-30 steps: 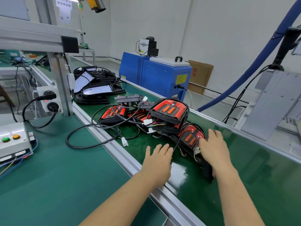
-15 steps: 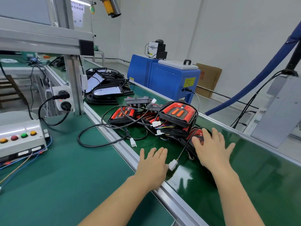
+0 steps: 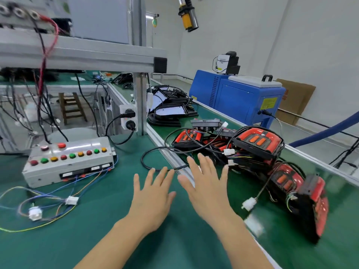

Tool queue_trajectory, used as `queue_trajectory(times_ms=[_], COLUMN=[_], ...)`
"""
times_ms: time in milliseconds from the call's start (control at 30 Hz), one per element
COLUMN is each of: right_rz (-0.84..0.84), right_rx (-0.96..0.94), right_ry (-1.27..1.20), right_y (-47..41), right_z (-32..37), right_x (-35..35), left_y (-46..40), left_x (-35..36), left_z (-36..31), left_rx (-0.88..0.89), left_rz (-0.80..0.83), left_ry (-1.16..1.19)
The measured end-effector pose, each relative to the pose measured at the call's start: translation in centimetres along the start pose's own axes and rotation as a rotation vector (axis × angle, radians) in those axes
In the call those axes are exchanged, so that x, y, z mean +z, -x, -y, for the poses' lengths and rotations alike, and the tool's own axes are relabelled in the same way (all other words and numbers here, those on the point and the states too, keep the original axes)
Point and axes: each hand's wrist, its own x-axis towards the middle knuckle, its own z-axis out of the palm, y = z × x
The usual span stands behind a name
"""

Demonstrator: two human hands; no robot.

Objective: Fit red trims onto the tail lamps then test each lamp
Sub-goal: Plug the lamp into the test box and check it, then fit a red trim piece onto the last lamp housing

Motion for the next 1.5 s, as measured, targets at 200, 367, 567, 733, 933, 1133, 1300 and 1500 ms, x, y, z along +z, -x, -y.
queue_trajectory(times_ms=[200,367,567,733,933,1133,1300,1500], right_rz=[0.122,0.16,0.173,0.196,0.226,0.227,0.239,0.242], right_rx=[-0.189,-0.334,-0.447,-0.504,-0.581,-0.628,-0.647,-0.64], right_ry=[-0.032,-0.039,-0.037,-0.042,-0.04,-0.03,-0.028,-0.036], right_y=[-0.6,-0.4,0.2,0.8,2.1,2.9,3.0,2.9], right_z=[6.6,12.3,18.1,21.5,24.2,25.4,25.7,25.7], right_x=[2.6,4.0,5.2,6.2,7.3,7.5,7.3,7.0], left_y=[3.6,6.8,10.0,11.3,11.6,13.9,14.9,14.8], left_x=[-1.1,-2.0,-2.6,-3.9,-8.3,-10.0,-8.6,-8.2], left_z=[5.9,10.3,14.7,17.7,24.5,33.4,36.7,37.2], left_rx=[-0.18,-0.308,-0.43,-0.517,-0.706,-0.981,-1.062,-1.001], left_rz=[-0.07,-0.106,-0.115,-0.111,-0.246,-0.218,-0.143,-0.194], left_ry=[-0.052,-0.091,-0.111,-0.14,-0.149,-0.241,-0.236,-0.314])
